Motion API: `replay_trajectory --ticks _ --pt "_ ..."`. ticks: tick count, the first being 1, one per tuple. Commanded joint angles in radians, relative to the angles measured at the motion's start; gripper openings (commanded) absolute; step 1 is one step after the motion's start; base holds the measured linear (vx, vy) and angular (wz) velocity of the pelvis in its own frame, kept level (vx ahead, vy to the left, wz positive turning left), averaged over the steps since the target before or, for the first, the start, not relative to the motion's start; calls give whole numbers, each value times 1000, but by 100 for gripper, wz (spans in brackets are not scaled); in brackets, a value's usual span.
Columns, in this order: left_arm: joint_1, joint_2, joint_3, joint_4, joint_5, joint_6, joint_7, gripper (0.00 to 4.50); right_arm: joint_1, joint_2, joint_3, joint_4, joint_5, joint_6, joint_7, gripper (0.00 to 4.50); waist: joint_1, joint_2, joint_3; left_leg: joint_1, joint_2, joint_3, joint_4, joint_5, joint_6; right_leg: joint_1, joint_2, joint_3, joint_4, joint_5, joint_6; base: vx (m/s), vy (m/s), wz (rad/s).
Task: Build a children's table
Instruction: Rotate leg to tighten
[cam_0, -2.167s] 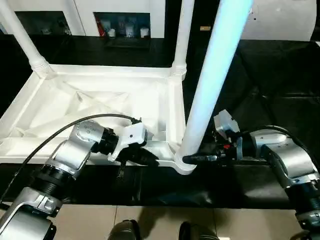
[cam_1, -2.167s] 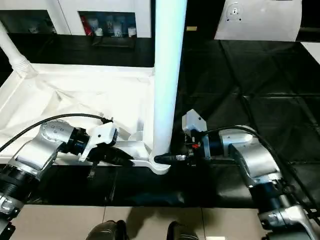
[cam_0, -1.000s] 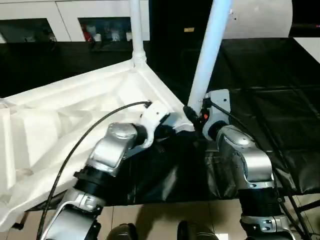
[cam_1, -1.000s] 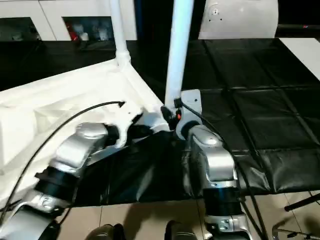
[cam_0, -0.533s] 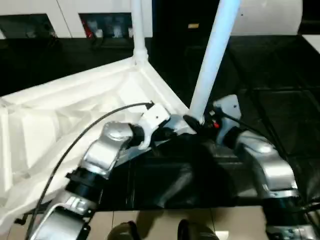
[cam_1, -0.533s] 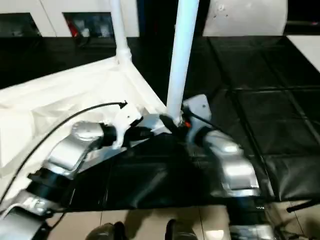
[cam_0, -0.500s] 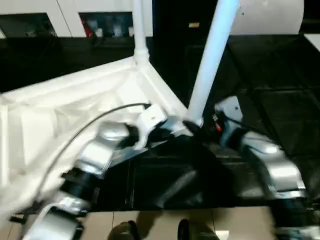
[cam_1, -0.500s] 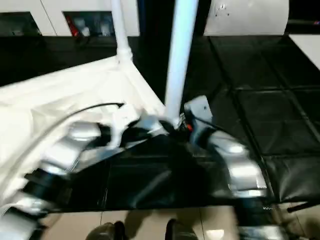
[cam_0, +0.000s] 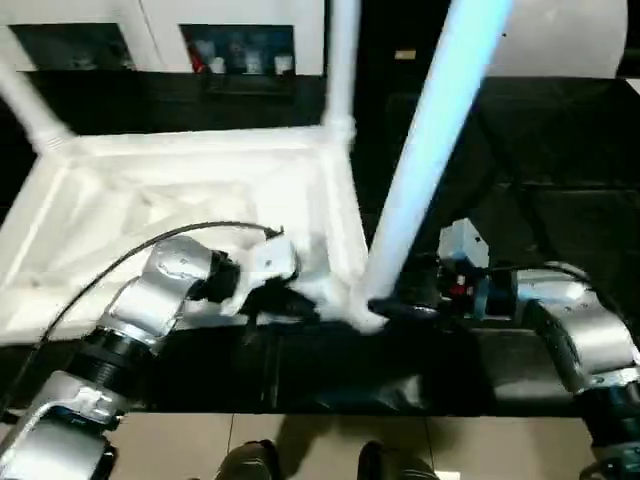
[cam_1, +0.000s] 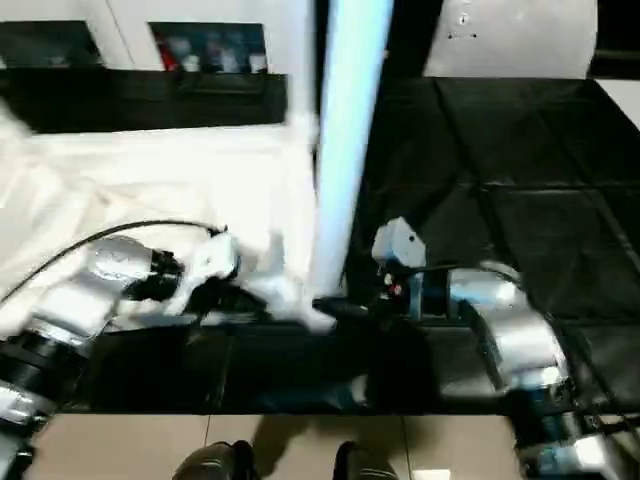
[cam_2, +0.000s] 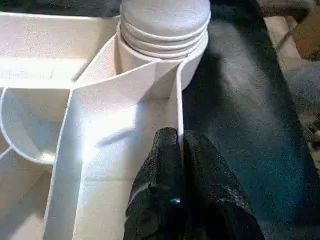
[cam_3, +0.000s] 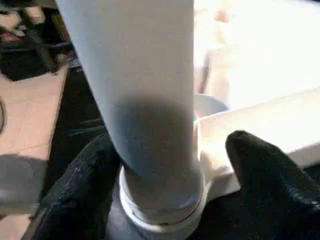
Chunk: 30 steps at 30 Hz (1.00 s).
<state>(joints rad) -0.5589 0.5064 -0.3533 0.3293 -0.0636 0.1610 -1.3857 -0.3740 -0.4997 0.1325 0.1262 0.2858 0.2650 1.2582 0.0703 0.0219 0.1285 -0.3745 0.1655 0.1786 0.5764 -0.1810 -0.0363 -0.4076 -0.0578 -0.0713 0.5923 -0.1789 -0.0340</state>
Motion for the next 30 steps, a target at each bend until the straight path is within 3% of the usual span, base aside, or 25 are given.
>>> replay_trajectory --ticks 1,6,7,8,14,18,23,26,29,30 --pt "-6 2 -45 -7 2 -21 -62 0 -10 -10 4 7 12 9 17 328 -2 -7 -74 13 72 -20 -56 -109 124 58 -99 61 -61 -167 -266 0 0 0" --pt "-20 10 -49 17 15 -57 -81 0 -32 -15 31 32 20 17 79 284 0 -8 -74 15 72 -21 -57 -141 95 55 -98 62 -67 -235 -245 0 0 0" --pt "-21 10 -49 17 15 -58 -81 0 -33 -16 32 32 21 18 80 272 0 -17 -76 14 71 -22 -57 -132 96 57 -99 61 -64 -240 -242 0 0 0" --pt "-22 10 -49 20 14 -60 -83 0 -34 -18 37 32 27 24 87 272 1 -14 -76 14 71 -21 -56 -131 97 56 -99 62 -65 -244 -240 0 0 0" --pt "-20 9 -52 19 7 -64 -90 0 -34 -21 53 25 34 43 112 222 9 -12 -82 14 73 -20 -52 -91 112 55 -98 62 -56 -171 -251 0 0 0" --pt "-19 7 -52 21 4 -66 -93 0 -33 -18 64 29 39 49 121 201 11 -13 -82 13 71 -20 -52 -96 109 57 -99 61 -57 -182 -250 0 0 0" --pt "-8 -20 -21 -9 -24 15 -36 0 14 -17 64 -60 95 149 114 196 14 -8 -81 15 73 -20 -53 -95 107 56 -96 61 -56 -173 -253 0 0 0" --pt "-2 -46 -11 -34 -19 55 27 0 43 -2 64 -113 100 185 65 196 17 -12 -81 14 74 -21 -53 -97 105 56 -98 62 -57 -177 -252 0 0 0" --pt "-2 -105 4 -71 9 165 165 0 75 70 79 -163 26 213 -115 196 15 -9 -74 18 76 -21 -58 -126 86 49 -97 64 -65 -227 -242 0 0 0" --pt "-5 -136 17 -84 4 215 215 0 80 107 81 -169 -5 234 -195 196 9 -11 -65 16 73 -22 -61 -161 62 49 -98 63 -71 -299 -227 0 0 0"
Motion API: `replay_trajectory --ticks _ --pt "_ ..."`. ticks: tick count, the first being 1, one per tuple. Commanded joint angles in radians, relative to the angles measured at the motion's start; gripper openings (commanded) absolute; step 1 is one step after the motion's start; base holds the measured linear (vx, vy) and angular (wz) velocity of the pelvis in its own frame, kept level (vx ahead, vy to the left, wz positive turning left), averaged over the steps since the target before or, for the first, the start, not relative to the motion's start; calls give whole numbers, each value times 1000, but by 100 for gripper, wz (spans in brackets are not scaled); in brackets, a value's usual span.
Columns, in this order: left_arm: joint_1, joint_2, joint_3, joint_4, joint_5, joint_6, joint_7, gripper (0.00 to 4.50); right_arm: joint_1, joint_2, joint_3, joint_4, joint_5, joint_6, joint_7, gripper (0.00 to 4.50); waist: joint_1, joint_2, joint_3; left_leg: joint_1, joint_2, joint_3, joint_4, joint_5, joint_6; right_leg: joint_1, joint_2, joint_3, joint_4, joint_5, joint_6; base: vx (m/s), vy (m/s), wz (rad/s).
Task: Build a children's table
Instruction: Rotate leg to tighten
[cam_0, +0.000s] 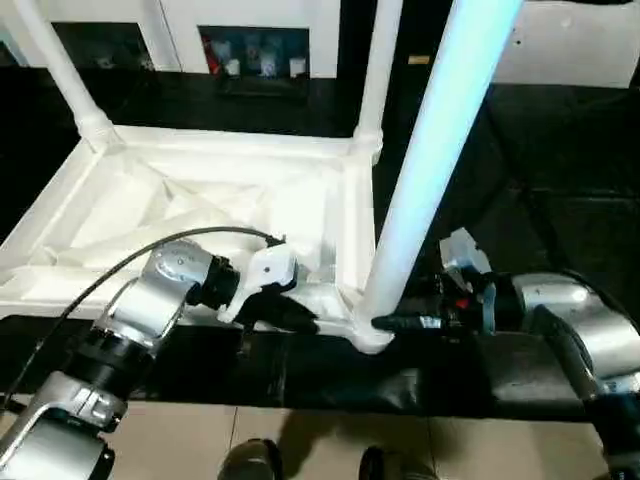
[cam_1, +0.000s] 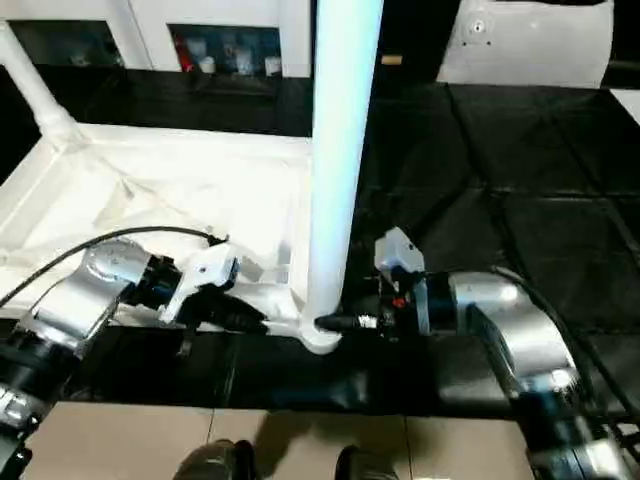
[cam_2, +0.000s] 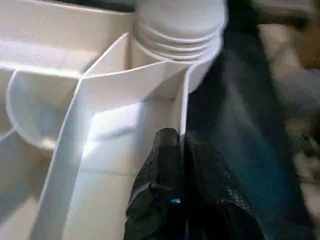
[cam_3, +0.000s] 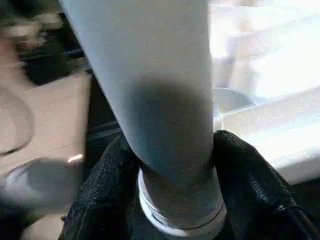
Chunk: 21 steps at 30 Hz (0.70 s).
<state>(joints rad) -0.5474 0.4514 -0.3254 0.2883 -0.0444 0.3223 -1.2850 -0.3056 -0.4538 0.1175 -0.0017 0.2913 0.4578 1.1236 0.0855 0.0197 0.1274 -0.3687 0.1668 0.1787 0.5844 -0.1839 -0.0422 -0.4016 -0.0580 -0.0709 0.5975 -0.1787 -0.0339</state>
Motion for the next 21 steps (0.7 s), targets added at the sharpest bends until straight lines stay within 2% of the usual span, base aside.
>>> replay_trajectory --ticks 1,3,4,5,6,7,8,9,11,12,14,15,16,18,19,20,21 --pt "-24 -116 -1 -47 -9 90 170 0 15 105 91 -47 -23 78 -136 196 -10 -7 -58 16 65 -28 -72 -205 42 42 -102 58 -90 -425 -200 0 0 0" --pt "-32 -150 8 -47 -4 115 218 0 16 147 85 -54 -31 118 -201 196 -19 -13 -58 16 61 -32 -75 -226 22 45 -103 59 -100 -518 -151 0 0 0" --pt "-51 -220 30 -30 9 164 326 0 9 231 79 -51 -61 170 -327 195 -28 -10 -58 16 61 -34 -77 -233 19 42 -101 59 -103 -521 -142 0 0 0" --pt "-54 -229 33 -27 11 170 342 0 7 243 79 -50 -66 178 -347 195 -34 -6 -57 16 63 -35 -78 -237 13 39 -99 59 -101 -511 -145 0 0 0" --pt "-69 -279 48 -11 19 204 417 0 -5 301 71 -33 -92 197 -443 194 -42 -7 -56 17 61 -36 -77 -261 4 35 -98 56 -105 -523 -141 0 0 0" --pt "-77 -306 57 -2 24 222 458 0 -11 331 67 -24 -106 206 -496 194 -46 -8 -57 17 59 -37 -77 -269 2 36 -99 55 -107 -534 -137 0 0 0" --pt "-94 -362 74 22 48 239 550 0 -26 401 52 3 -134 217 -601 194 -51 -9 -57 19 56 -38 -76 -276 4 34 -100 56 -111 -547 -126 0 0 0" --pt "-99 -373 80 28 54 242 572 0 -30 420 46 11 -139 218 -626 194 -56 -7 -57 20 53 -37 -74 -281 7 30 -100 57 -116 -558 -120 0 0 0" --pt "-109 -400 98 37 71 255 627 0 -38 468 29 27 -152 226 -693 194 -55 -8 -57 17 52 -37 -76 -268 20 33 -100 58 -118 -555 -105 0 0 0" --pt "-111 -406 98 38 78 257 639 0 -44 488 20 39 -163 219 -730 194 -55 -1 -59 16 53 -37 -78 -265 24 32 -98 59 -118 -536 -104 0 0 0" --pt "-109 -411 97 32 85 253 648 0 -45 506 11 45 -166 205 -752 194 -55 -3 -60 15 54 -38 -80 -262 27 33 -98 59 -115 -504 -108 0 0 0" --pt "-103 -410 87 18 92 250 639 0 -40 519 2 38 -164 196 -756 228 -55 -2 -60 15 56 -37 -81 -262 30 33 -97 60 -114 -483 -110 0 0 0" --pt "-97 -398 73 9 96 242 615 0 -33 509 5 32 -168 177 -744 263 -55 -2 -61 14 58 -37 -82 -260 31 34 -96 61 -112 -460 -113 0 0 0" --pt "-85 -376 53 -3 99 221 580 0 -20 490 5 22 -173 156 -730 263 -52 -1 -64 12 58 -34 -82 -240 37 37 -98 64 -107 -413 -122 0 0 0" --pt "-82 -371 49 -5 98 216 575 0 -17 486 4 19 -173 154 -731 284 -52 -1 -65 11 59 -33 -83 -222 43 39 -96 64 -103 -376 -133 0 0 0" --pt "-72 -353 45 -11 95 201 554 0 -8 462 0 9 -172 144 -712 284 -51 -1 -66 10 60 -33 -83 -214 44 39 -96 64 -101 -359 -139 0 0 0" --pt "-55 -316 41 -22 87 192 515 0 4 416 -11 -5 -168 117 -670 308 -48 0 -68 10 60 -34 -82 -204 49 42 -98 64 -99 -332 -150 0 0 0"
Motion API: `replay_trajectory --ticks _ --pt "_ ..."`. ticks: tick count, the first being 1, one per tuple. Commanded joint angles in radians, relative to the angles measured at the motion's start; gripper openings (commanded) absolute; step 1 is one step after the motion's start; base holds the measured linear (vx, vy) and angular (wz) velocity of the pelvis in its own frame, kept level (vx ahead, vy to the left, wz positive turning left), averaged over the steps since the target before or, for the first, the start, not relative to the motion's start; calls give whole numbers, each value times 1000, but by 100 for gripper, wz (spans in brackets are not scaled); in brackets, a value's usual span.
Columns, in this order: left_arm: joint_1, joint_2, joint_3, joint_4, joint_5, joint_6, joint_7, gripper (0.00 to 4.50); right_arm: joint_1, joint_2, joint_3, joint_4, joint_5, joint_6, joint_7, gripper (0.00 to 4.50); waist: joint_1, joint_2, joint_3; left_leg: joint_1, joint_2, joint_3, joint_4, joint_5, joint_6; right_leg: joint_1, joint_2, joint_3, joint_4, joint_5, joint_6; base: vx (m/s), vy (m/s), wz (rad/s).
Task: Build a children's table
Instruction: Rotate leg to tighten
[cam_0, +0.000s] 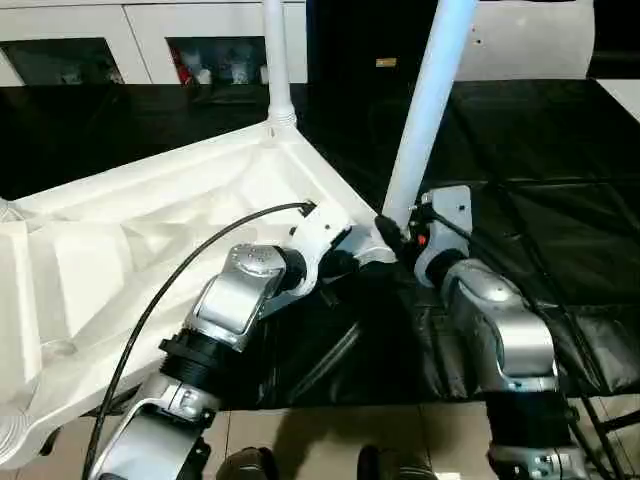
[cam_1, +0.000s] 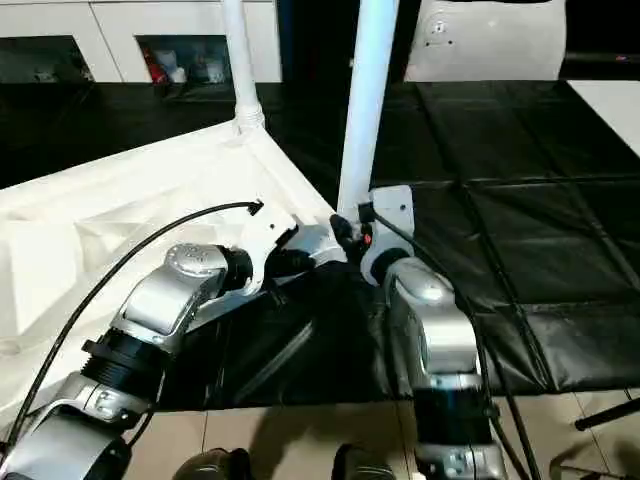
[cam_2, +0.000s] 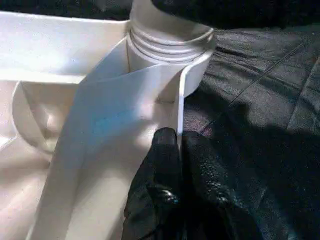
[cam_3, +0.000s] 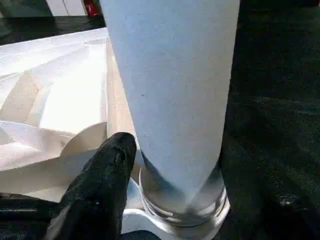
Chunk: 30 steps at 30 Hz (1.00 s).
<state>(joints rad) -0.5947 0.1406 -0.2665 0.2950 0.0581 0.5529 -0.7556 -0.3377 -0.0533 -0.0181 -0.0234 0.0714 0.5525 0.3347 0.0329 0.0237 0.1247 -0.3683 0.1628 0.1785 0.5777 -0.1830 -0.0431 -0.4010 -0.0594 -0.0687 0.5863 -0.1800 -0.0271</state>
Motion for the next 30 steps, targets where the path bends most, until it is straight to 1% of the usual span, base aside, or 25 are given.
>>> replay_trajectory --ticks 1,2,3,4,5,6,7,8,9,11,13,14,15,16,17,18,20,21,22,25,26,27,28,29,30 --pt "-7 -4 -18 -29 -16 -38 -16 0 36 13 124 16 52 22 121 312 4 -5 -67 6 64 -33 -74 -192 54 47 -97 62 -83 -305 -160 0 0 0" --pt "5 25 -21 -35 -21 -55 -49 0 43 -24 116 8 57 -2 158 315 3 -4 -69 4 65 -31 -72 -163 63 47 -96 63 -77 -246 -177 51 -14 0" --pt "11 45 -25 -37 -23 -71 -75 0 45 -49 106 3 67 -11 188 324 4 -6 -72 4 62 -29 -68 -142 76 51 -96 62 -73 -206 -191 0 0 0" --pt "15 57 -27 -38 -25 -82 -92 0 47 -66 100 0 74 -17 208 338 4 -5 -75 0 62 -27 -64 -107 92 55 -97 63 -66 -153 -207 0 0 0" --pt "18 66 -30 -39 -27 -93 -106 0 48 -77 97 -1 77 -22 221 350 3 -5 -74 -1 62 -27 -64 -96 101 55 -97 62 -66 -137 -214 0 0 0" --pt "30 97 -39 -43 -34 -141 -164 0 52 -121 85 -4 88 -44 273 357 5 -5 -77 0 61 -27 -61 -79 112 58 -95 60 -62 -109 -226 0 0 0" --pt "36 115 -43 -44 -39 -163 -194 0 55 -151 82 -6 93 -54 310 361 5 -7 -77 0 62 -26 -60 -76 120 59 -95 60 -62 -97 -230 0 0 0" --pt "45 145 -47 -43 -51 -192 -247 0 58 -208 79 -5 95 -79 378 361 5 -4 -77 -2 62 -25 -59 -66 131 60 -95 61 -57 -67 -242 0 0 0" --pt "45 155 -49 -39 -54 -199 -261 0 57 -228 80 -2 97 -91 401 383 8 -5 -78 1 64 -23 -57 -61 138 60 -94 60 -55 -54 -247 0 0 0" --pt "49 194 -65 -27 -53 -244 -310 0 61 -291 89 0 111 -123 496 400 10 -5 -77 0 65 -24 -58 -70 141 61 -94 57 -56 -70 -251 0 0 0" --pt "51 208 -67 -22 -61 -260 -339 0 61 -319 92 3 119 -141 543 401 12 -3 -74 6 68 -23 -59 -91 141 57 -93 57 -61 -106 -250 0 0 0" --pt "53 234 -64 -14 -89 -284 -408 0 55 -366 98 11 140 -166 635 401 14 -2 -74 8 69 -23 -59 -102 135 55 -92 57 -61 -127 -252 0 0 0" --pt "54 245 -63 -11 -101 -292 -436 0 51 -383 100 15 148 -176 669 401 17 -3 -74 9 70 -24 -60 -107 133 57 -93 57 -61 -135 -252 0 0 0" --pt "54 256 -64 -4 -110 -311 -466 0 44 -401 106 25 158 -187 705 401 20 -2 -74 9 72 -23 -59 -106 133 55 -93 58 -59 -126 -260 0 0 0" --pt "52 269 -68 1 -119 -321 -503 0 35 -416 116 40 163 -204 743 401 20 -4 -74 10 72 -22 -59 -109 134 54 -93 58 -59 -125 -261 0 0 0" --pt "51 277 -71 5 -124 -328 -526 0 29 -424 123 50 166 -216 766 401 24 -3 -75 10 73 -22 -59 -104 135 54 -94 58 -57 -119 -268 0 0 0" --pt "48 287 -76 15 -129 -343 -555 0 20 -435 132 64 177 -220 802 401 30 -3 -75 10 74 -21 -58 -103 135 52 -94 58 -56 -119 -273 0 0 0" --pt "42 296 -82 27 -133 -356 -583 0 10 -442 141 78 188 -224 839 401 31 -7 -74 9 74 -21 -58 -104 133 53 -95 58 -56 -130 -273 0 0 0" --pt "38 305 -88 35 -133 -364 -602 0 2 -446 148 88 194 -227 864 373 35 -6 -74 8 73 -21 -57 -113 130 54 -96 57 -57 -153 -269 0 0 0" --pt "24 324 -100 57 -131 -388 -649 0 -27 -452 166 126 206 -242 926 353 37 -6 -72 8 74 -21 -58 -133 118 52 -97 57 -60 -198 -261 0 0 0" --pt "19 329 -103 62 -129 -395 -659 0 -36 -453 172 137 211 -241 942 353 39 -11 -72 10 75 -21 -58 -140 111 50 -98 58 -61 -222 -253 0 0 0" --pt "17 332 -106 64 -128 -396 -667 0 -42 -455 177 144 213 -240 954 328 42 -9 -72 11 74 -21 -59 -142 103 50 -97 58 -63 -245 -245 0 0 0" --pt "15 335 -107 67 -128 -399 -673 0 -49 -457 182 152 216 -242 968 322 42 -12 -72 11 75 -21 -59 -143 103 49 -98 58 -63 -247 -244 0 0 0" --pt "14 336 -105 71 -126 -404 -678 0 -55 -459 188 159 219 -239 983 322 43 -11 -72 11 75 -22 -59 -139 101 49 -98 58 -62 -248 -244 0 0 0" --pt "13 336 -104 73 -126 -405 -682 0 -59 -462 193 162 223 -235 994 308 46 -10 -73 12 76 -21 -58 -133 101 48 -98 59 -62 -244 -242 0 0 0"
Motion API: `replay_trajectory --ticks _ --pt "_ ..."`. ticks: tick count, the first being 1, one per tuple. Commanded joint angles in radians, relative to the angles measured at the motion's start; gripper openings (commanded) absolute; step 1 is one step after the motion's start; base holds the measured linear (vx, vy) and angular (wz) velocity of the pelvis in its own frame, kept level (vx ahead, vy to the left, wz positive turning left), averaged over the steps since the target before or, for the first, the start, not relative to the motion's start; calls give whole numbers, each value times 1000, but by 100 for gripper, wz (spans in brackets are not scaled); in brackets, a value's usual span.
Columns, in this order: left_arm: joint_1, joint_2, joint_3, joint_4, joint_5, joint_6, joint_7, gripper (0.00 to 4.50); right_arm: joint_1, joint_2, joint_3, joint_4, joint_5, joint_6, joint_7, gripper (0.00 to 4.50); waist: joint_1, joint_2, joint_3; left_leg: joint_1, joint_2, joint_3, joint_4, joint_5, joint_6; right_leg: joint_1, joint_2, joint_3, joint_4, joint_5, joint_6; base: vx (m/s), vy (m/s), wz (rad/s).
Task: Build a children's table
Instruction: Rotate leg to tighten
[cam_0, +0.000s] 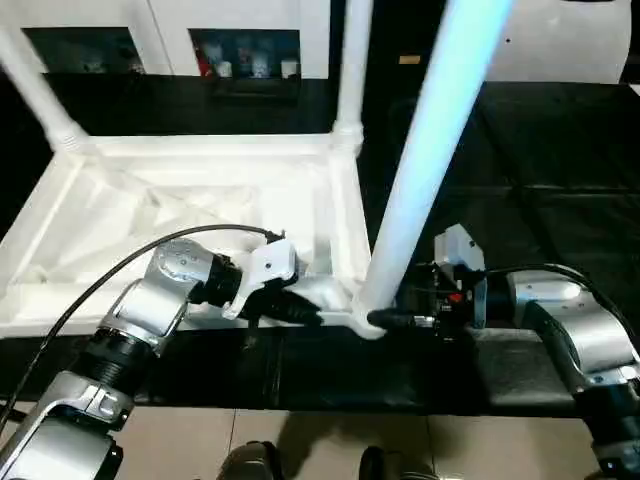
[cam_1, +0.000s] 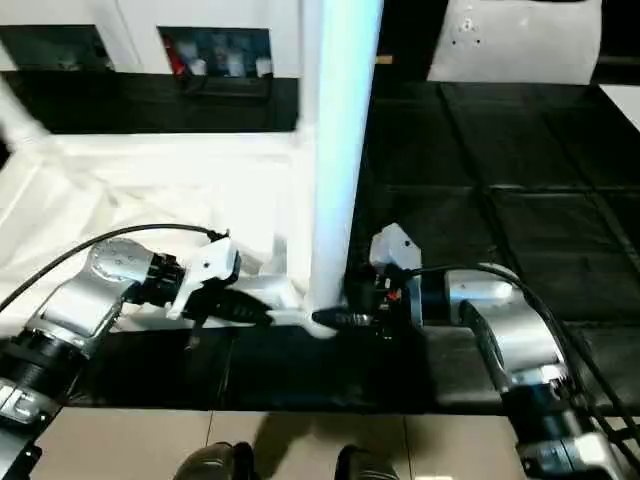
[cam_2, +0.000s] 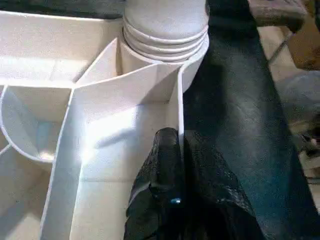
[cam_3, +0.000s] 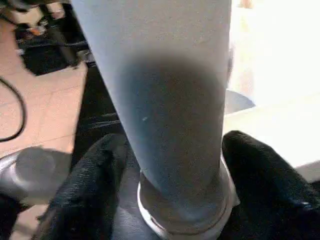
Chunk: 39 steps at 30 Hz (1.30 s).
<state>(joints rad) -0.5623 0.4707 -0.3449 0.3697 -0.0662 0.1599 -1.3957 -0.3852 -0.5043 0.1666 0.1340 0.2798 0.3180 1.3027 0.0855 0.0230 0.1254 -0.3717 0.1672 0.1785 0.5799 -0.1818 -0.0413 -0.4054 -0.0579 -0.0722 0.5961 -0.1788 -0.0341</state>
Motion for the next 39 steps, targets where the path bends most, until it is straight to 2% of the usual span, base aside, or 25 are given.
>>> replay_trajectory --ticks 1,5,6,9,14,18,20,21,22,24,25,26,27,28,29,30,31,32,33,34,35,36,37,39 --pt "-20 7 -26 2 -1 -16 -46 0 -17 -14 11 11 18 2 40 295 -4 -13 -75 15 71 -21 -59 -124 104 53 -98 62 -68 -231 -238 0 0 0" --pt "-20 11 -28 6 -4 -25 -52 0 -33 -22 18 35 18 -1 69 263 -1 -11 -77 13 71 -20 -58 -104 113 53 -99 62 -64 -194 -248 0 0 0" --pt "-20 11 -28 8 -4 -28 -53 0 -37 -21 19 44 17 -5 73 263 0 -15 -77 11 70 -20 -57 -103 115 55 -99 62 -64 -192 -249 0 0 0" --pt "-18 8 -26 14 0 -40 -45 0 -44 -19 24 58 18 -9 81 227 -1 -15 -75 10 69 -20 -57 -105 117 54 -99 61 -66 -206 -242 0 0 0" --pt "-15 -4 -20 22 9 -42 -15 0 -20 -5 32 33 36 15 81 204 -1 -15 -73 12 70 -20 -59 -117 110 52 -99 61 -70 -244 -228 0 0 0" --pt "-11 -24 -4 5 -5 1 21 0 20 18 17 -29 77 70 52 199 3 -12 -73 13 71 -21 -61 -120 107 51 -99 61 -70 -237 -231 0 0 0" --pt "-17 -52 4 0 11 44 94 0 53 45 16 -102 96 147 -23 199 2 -11 -71 14 73 -21 -63 -124 103 50 -98 62 -72 -242 -231 0 0 0" --pt "-22 -68 7 2 19 70 129 0 64 62 20 -123 83 167 -69 199 3 -11 -68 15 72 -22 -64 -129 97 48 -96 63 -72 -254 -227 0 0 0" --pt "-25 -77 9 2 24 88 151 0 70 73 24 -135 73 178 -99 199 0 -12 -66 15 68 -23 -65 -156 84 49 -100 61 -80 -309 -215 0 0 0" --pt "-42 -127 25 10 31 142 238 0 75 118 47 -136 -1 182 -209 199 -6 -13 -59 15 67 -24 -70 -184 59 47 -101 62 -89 -399 -185 0 0 0" --pt "-55 -179 39 4 28 210 310 0 69 193 37 -126 -32 226 -335 199 -11 -10 -54 20 65 -28 -73 -223 40 42 -101 60 -97 -467 -170 0 0 0" --pt "-55 -179 39 4 28 210 310 0 69 193 37 -126 -32 226 -335 198 -15 -13 -52 21 63 -29 -74 -235 31 42 -101 60 -100 -500 -160 -53 4 -5" --pt "-64 -205 43 3 33 236 347 0 62 237 24 -120 -38 257 -401 198 -17 -14 -53 23 59 -32 -74 -245 21 41 -105 59 -106 -551 -138 0 0 0" --pt "-75 -243 47 1 37 280 397 0 51 298 17 -104 -69 276 -499 198 -25 -14 -52 19 59 -36 -77 -250 12 43 -105 57 -108 -569 -123 0 0 0" --pt "-75 -243 47 1 37 280 397 0 51 298 17 -104 -69 276 -499 198 -30 -12 -51 20 60 -38 -79 -260 10 40 -103 56 -109 -570 -122 0 0 0" --pt "-83 -268 50 0 40 306 429 0 44 336 14 -94 -91 284 -561 198 -38 -14 -52 16 58 -41 -79 -272 12 44 -104 55 -111 -567 -113 0 0 0" --pt "-92 -307 62 2 46 336 492 0 33 388 7 -75 -121 298 -653 197 -47 -6 -49 20 59 -38 -81 -284 7 36 -101 57 -112 -552 -119 0 0 0" --pt "-101 -353 82 9 57 358 574 0 20 440 1 -50 -148 300 -753 197 -51 -7 -50 21 59 -39 -80 -295 6 35 -101 56 -114 -556 -121 0 0 0" --pt "-101 -353 82 9 57 358 574 0 20 440 1 -50 -148 300 -753 196 -56 -7 -53 23 56 -41 -79 -296 6 36 -102 55 -115 -543 -123 0 0 0" --pt "-106 -389 97 12 72 374 637 0 12 485 -9 -35 -167 311 -828 196 -56 -4 -52 21 56 -41 -80 -294 11 39 -101 56 -116 -536 -120 0 0 0" --pt "-106 -389 97 12 72 374 637 0 12 485 -9 -35 -167 311 -828 196 -58 -4 -51 20 58 -39 -82 -287 13 37 -100 58 -116 -522 -121 0 0 0" --pt "-108 -418 111 17 86 379 695 0 7 523 -16 -23 -189 309 -895 196 -57 -1 -54 23 59 -39 -82 -285 16 37 -99 57 -116 -495 -125 0 0 0" --pt "-108 -432 114 19 95 370 719 0 10 550 -29 -21 -191 306 -927 196 -59 -3 -55 21 61 -37 -84 -276 16 35 -98 60 -113 -458 -134 0 0 0" --pt "-107 -438 115 17 99 369 732 0 13 567 -39 -25 -191 307 -948 196 -55 -4 -57 20 60 -37 -85 -268 24 39 -98 62 -110 -420 -140 0 0 0"
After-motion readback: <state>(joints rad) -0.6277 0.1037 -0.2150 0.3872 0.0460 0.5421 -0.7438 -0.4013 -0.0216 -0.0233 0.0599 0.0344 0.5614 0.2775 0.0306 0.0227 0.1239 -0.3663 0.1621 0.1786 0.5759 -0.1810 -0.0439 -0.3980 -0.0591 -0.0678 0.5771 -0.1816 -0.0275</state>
